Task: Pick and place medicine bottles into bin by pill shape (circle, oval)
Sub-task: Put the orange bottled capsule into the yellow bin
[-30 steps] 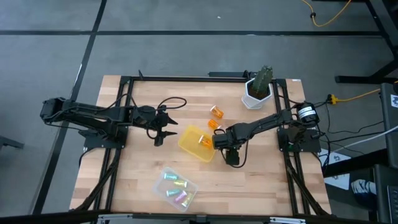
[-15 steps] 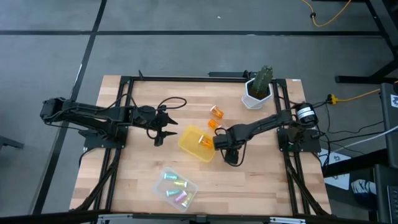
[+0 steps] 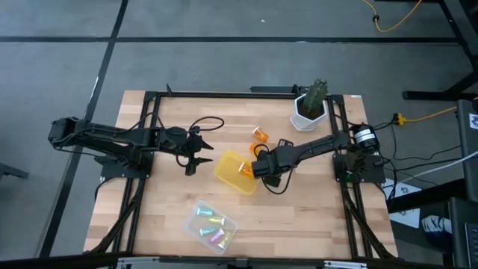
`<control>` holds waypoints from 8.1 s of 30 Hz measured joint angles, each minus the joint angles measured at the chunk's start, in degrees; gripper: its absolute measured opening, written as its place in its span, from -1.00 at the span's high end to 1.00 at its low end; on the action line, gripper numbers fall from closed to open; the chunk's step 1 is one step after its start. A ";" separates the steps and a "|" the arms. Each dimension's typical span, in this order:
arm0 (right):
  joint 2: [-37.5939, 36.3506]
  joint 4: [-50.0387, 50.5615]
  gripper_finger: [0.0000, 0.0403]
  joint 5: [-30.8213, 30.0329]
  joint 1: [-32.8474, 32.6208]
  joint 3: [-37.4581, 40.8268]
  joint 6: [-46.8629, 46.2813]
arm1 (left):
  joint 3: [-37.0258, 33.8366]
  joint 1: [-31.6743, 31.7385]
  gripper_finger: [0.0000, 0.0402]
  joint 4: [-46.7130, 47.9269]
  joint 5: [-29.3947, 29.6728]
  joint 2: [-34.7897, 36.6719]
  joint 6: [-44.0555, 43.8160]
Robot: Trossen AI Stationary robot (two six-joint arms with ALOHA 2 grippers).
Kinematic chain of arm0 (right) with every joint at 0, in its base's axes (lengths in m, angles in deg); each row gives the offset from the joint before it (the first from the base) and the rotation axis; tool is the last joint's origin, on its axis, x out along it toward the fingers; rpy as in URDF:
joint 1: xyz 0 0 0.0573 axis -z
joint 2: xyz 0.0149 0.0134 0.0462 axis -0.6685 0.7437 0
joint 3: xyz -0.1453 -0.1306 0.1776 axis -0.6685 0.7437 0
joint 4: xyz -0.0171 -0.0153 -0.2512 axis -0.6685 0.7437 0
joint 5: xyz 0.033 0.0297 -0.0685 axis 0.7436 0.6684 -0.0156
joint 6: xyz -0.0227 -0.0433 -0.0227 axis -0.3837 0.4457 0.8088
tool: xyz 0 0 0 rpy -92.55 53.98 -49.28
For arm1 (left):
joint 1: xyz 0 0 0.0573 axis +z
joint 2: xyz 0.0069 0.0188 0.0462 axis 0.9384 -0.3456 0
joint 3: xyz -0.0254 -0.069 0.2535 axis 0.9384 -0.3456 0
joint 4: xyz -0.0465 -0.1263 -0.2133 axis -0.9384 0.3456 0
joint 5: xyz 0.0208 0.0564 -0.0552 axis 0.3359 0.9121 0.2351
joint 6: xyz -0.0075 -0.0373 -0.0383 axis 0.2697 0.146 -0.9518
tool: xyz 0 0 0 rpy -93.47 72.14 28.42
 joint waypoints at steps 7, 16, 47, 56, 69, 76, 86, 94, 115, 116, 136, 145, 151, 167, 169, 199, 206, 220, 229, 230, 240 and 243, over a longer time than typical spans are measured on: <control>-0.08 0.66 0.00 -8.27 -0.89 -7.86 -2.58 | 0.00 0.00 -0.05 0.00 0.01 0.00 0.00; -0.23 -3.51 0.00 -8.55 -5.71 -17.35 0.46 | 0.00 0.00 -0.05 0.00 0.01 0.00 0.00; 0.17 -19.04 0.00 -20.11 -8.26 -17.67 -13.06 | -0.01 0.01 -0.05 0.00 0.00 0.00 0.00; 0.17 -22.11 -0.01 -19.50 -8.05 -17.67 -14.36 | 0.00 0.01 -0.05 0.00 0.01 -0.01 0.00; 0.17 -22.00 -0.29 -19.51 -6.66 -17.67 -17.42 | 0.01 0.01 -0.05 0.00 0.02 -0.01 0.00; 0.17 -21.96 -0.31 -19.53 -6.68 -17.67 -17.36 | 0.00 0.01 -0.05 0.00 0.00 0.00 0.00; 0.17 -21.88 -0.31 -19.53 -6.67 -17.67 -17.29 | 0.01 0.01 -0.05 0.00 0.01 0.00 0.00; 0.20 -15.77 -0.31 -19.52 -6.67 -17.67 -17.35 | 0.00 0.01 -0.05 0.00 0.01 0.01 0.00; 0.28 -5.09 -0.31 -12.02 3.91 -11.94 -22.05 | 0.00 0.01 -0.05 0.00 0.01 -0.01 0.00; 0.33 -5.01 -0.31 -9.64 5.37 -10.99 -21.91 | 0.01 0.00 -0.05 0.00 0.02 -0.01 0.00; 0.24 -22.63 -0.31 -0.91 18.46 2.35 -11.47 | 0.01 0.01 -0.05 0.00 0.00 0.01 0.00; 0.22 -31.11 -0.31 -5.91 19.01 9.80 -11.03 | 0.01 0.03 -0.05 0.00 0.02 0.01 0.04; 0.20 -36.00 -0.31 -3.17 20.80 13.42 -6.77 | -0.01 0.03 -0.05 0.00 0.02 -0.01 0.04; 0.05 -51.17 -0.31 1.77 23.30 21.29 -8.44 | -0.01 0.04 -0.05 0.00 0.03 0.01 0.04; 0.22 -51.65 -0.31 0.02 23.30 21.00 -8.46 | 0.00 0.04 -0.05 0.00 0.03 0.00 0.04; -0.96 -57.82 0.05 -2.55 19.98 20.75 -4.76 | 0.01 0.03 -0.05 -0.02 0.04 0.01 0.04; -6.37 -59.33 0.10 -5.99 17.06 20.71 -3.60 | 0.01 0.03 -0.05 -0.01 0.02 -0.01 0.04; -12.85 -75.90 0.00 -5.50 4.60 20.71 6.11 | 0.01 0.02 -0.05 -0.02 0.11 0.01 0.04; -12.83 -79.28 -0.01 -5.48 -0.14 20.71 8.18 | 0.01 0.03 -0.05 -0.02 0.11 -0.01 0.02; -12.83 -79.29 -0.01 -5.30 -0.28 20.71 8.00 | 0.01 0.04 -0.05 -0.02 0.09 0.01 0.04; -12.76 -79.46 -0.01 1.70 -0.42 20.71 6.53 | 0.01 0.01 -0.05 -0.02 0.09 -0.01 0.02; -12.76 -79.46 -0.01 3.65 -0.38 20.71 6.56 | 0.01 0.03 -0.05 -0.02 0.07 0.00 0.03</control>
